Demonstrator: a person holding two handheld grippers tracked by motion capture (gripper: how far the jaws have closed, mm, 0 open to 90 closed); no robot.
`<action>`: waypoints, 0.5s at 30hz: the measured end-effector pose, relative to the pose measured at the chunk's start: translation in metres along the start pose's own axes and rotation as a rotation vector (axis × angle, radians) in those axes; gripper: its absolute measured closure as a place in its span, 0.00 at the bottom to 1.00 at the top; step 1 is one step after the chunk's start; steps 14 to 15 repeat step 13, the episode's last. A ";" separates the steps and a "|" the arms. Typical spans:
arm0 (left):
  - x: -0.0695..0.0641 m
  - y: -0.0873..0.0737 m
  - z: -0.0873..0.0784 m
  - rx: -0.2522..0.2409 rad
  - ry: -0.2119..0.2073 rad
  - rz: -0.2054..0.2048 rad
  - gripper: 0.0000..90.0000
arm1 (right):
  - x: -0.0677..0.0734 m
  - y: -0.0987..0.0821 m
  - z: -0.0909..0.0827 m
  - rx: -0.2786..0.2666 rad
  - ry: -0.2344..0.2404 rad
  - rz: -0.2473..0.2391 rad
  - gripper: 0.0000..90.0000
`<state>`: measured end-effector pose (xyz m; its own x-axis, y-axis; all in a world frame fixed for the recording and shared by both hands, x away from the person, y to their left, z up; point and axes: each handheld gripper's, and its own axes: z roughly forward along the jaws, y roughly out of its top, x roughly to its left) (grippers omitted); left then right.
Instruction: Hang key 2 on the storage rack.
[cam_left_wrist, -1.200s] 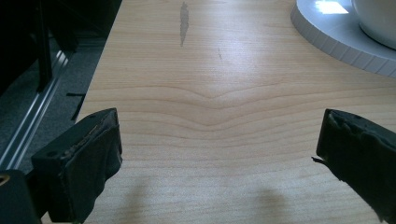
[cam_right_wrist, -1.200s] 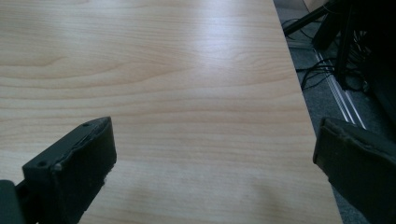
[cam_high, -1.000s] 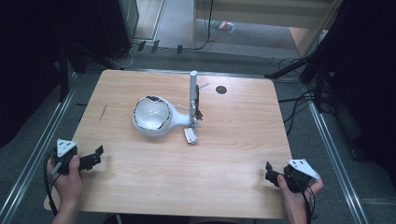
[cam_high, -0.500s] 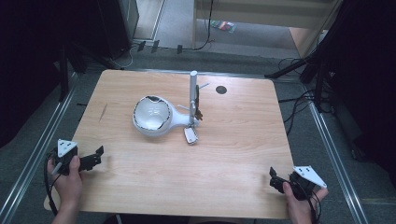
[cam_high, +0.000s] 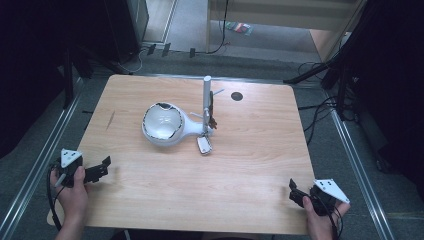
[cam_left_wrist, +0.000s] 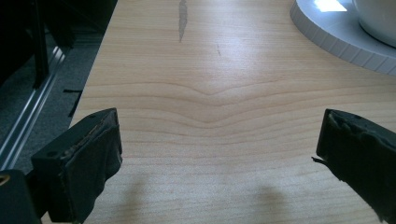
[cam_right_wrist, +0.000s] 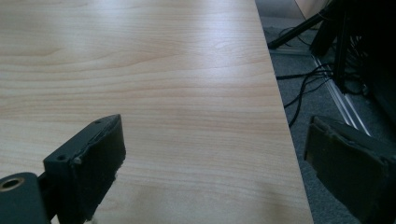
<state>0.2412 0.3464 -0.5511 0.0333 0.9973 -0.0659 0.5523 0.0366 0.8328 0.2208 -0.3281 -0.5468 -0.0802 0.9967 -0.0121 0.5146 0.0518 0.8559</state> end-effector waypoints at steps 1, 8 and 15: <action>0.000 0.000 0.000 -0.001 0.000 -0.001 0.00 | -0.001 0.000 0.000 0.003 0.001 0.014 0.07; 0.001 0.000 0.000 -0.002 -0.006 -0.003 0.00 | 0.000 0.000 0.000 0.006 -0.002 0.014 0.08; 0.001 0.000 0.000 0.003 -0.006 -0.005 0.00 | -0.001 0.000 0.001 0.007 -0.004 0.013 0.08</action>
